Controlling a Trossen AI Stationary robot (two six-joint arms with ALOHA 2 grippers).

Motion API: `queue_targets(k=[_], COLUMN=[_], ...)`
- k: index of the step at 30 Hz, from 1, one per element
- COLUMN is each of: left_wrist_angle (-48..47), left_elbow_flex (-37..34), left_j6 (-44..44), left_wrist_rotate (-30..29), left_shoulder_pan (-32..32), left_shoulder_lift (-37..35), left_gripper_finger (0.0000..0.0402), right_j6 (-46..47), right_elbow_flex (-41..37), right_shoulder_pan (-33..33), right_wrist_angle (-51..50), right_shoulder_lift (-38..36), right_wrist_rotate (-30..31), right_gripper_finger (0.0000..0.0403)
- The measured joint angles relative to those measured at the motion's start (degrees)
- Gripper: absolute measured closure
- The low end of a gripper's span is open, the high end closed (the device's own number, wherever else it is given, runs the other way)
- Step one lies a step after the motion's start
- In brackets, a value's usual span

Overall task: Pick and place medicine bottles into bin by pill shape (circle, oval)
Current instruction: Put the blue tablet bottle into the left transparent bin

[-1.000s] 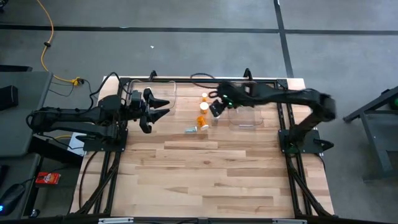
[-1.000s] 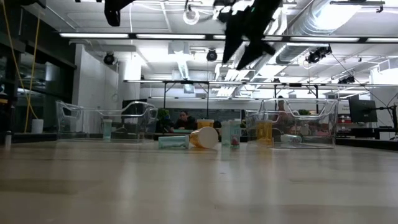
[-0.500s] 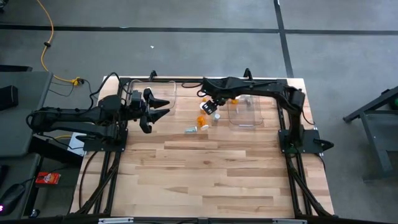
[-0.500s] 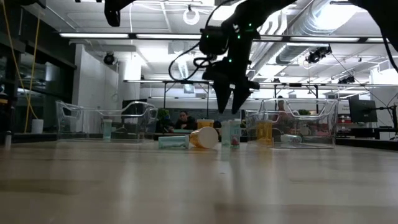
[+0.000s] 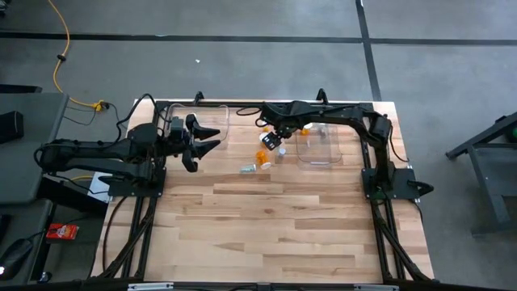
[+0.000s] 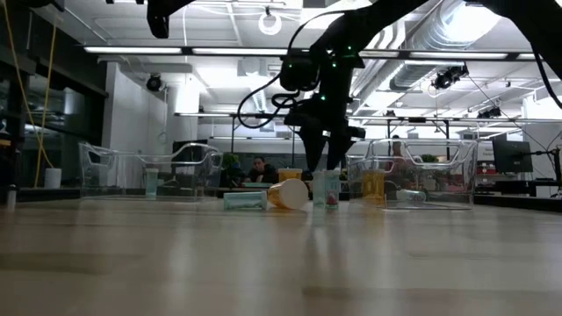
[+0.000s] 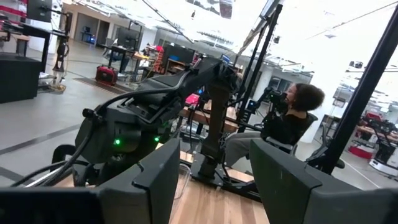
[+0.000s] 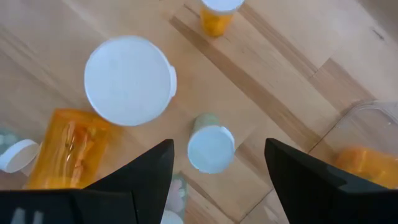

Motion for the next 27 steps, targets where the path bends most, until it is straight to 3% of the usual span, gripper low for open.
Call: queue_targets(k=[27], left_wrist_angle=[-0.04], left_elbow_flex=[0.0], left_j6=[-1.57], left_wrist_rotate=[-0.39], left_shoulder_pan=[-0.02], left_shoulder_lift=[0.0], left_gripper_finger=[0.0218], right_j6=[3.81], right_elbow_flex=[-0.09], right_shoulder_pan=[-0.26], right_wrist_angle=[2.97], right_shoulder_lift=[3.2], right_wrist_rotate=[-2.06], right_gripper_finger=[0.0158])
